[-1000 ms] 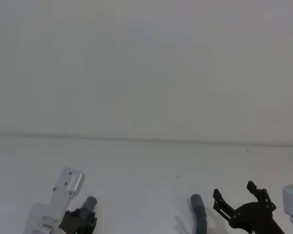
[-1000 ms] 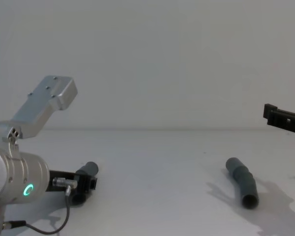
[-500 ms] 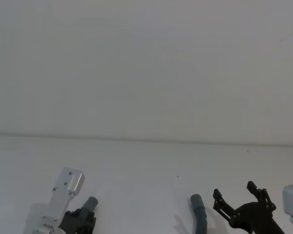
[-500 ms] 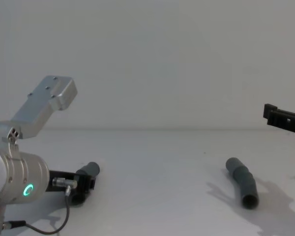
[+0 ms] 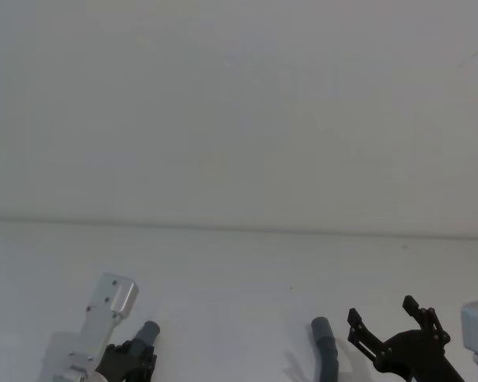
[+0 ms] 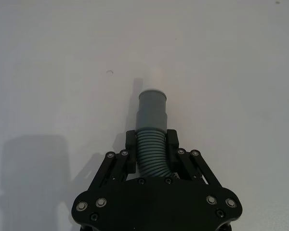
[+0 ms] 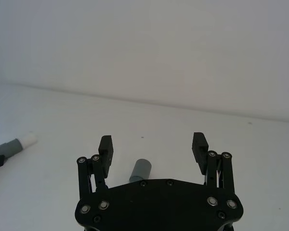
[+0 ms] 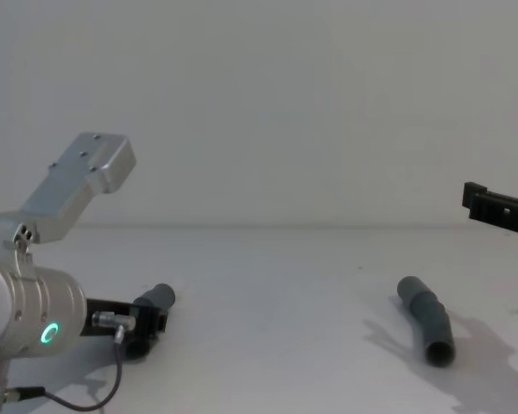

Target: Use both hands to pick up one end of the pipe from the table, align the ends, and insert them.

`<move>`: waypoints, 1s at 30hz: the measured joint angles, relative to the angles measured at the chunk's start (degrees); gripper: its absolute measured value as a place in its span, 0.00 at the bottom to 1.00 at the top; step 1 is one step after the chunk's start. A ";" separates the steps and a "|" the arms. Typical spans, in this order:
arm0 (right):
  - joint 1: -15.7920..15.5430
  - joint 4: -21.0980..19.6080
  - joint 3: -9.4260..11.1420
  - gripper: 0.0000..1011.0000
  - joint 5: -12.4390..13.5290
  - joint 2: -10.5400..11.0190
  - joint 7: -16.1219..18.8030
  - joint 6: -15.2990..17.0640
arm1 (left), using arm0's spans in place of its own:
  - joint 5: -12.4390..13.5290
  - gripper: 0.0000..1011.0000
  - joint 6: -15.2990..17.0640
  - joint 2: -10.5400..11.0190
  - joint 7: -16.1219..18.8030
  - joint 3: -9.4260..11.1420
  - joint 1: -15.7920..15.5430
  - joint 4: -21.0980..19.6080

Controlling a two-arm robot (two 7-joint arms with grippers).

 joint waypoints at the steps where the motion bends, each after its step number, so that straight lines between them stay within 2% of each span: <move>1: 0.00 0.00 0.00 0.99 0.00 0.00 0.00 0.00 | 0.07 0.33 0.03 0.05 -0.05 0.06 -0.06 0.00; 10: 0.00 0.00 0.00 0.99 0.00 0.00 0.00 0.00 | 1.58 0.33 1.45 1.11 -0.44 1.24 -1.01 -0.54; 18: 0.00 0.00 0.00 0.99 0.00 0.00 0.00 -0.01 | 4.14 0.33 3.77 3.42 -1.29 2.91 -3.12 -2.15; 30: 0.00 0.00 0.00 0.99 0.00 0.00 0.00 0.00 | 6.10 0.33 4.21 5.15 -2.76 3.98 -5.39 -4.06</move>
